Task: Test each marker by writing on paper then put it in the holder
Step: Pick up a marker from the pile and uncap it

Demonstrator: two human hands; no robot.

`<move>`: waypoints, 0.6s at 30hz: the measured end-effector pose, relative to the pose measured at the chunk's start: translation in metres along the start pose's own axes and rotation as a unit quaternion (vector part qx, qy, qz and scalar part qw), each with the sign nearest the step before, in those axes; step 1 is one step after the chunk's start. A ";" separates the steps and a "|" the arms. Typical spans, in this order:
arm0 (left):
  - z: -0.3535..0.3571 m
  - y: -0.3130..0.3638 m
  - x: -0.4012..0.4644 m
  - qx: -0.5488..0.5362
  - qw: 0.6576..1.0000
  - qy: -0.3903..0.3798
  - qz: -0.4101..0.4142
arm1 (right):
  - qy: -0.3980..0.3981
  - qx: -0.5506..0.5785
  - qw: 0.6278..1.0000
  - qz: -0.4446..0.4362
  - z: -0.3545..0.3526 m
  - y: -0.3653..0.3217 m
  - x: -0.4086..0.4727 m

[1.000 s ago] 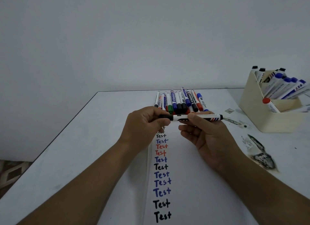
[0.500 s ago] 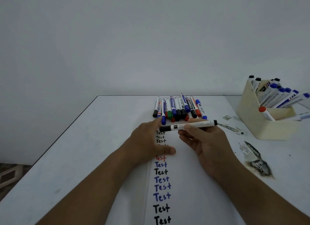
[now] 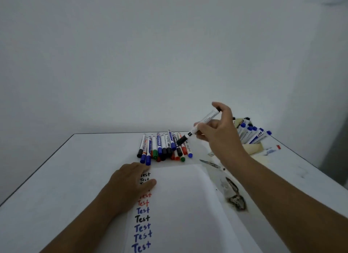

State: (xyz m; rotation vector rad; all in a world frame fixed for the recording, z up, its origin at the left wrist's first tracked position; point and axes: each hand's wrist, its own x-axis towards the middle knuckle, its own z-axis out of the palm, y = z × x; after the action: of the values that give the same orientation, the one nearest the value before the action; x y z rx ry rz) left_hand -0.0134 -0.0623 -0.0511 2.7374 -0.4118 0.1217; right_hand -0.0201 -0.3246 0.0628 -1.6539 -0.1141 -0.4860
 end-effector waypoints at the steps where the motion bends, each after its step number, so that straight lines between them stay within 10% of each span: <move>1: 0.000 0.002 0.001 0.000 1.000 0.000 0.000 | 0.020 -0.019 0.999 -0.017 -0.014 -0.011 0.010; 9: 0.002 0.002 0.001 0.012 1.000 0.020 0.009 | 0.139 -0.220 0.963 -0.076 -0.111 -0.035 0.079; 18: 0.005 0.000 0.006 0.012 0.999 0.036 0.012 | 0.052 -0.369 0.928 -0.020 -0.125 0.000 0.098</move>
State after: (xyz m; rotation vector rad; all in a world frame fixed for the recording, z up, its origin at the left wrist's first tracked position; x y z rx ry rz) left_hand -0.0073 -0.0655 -0.0554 2.7426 -0.4248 0.2328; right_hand 0.0382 -0.4656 0.1075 -2.3585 0.1344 -0.7004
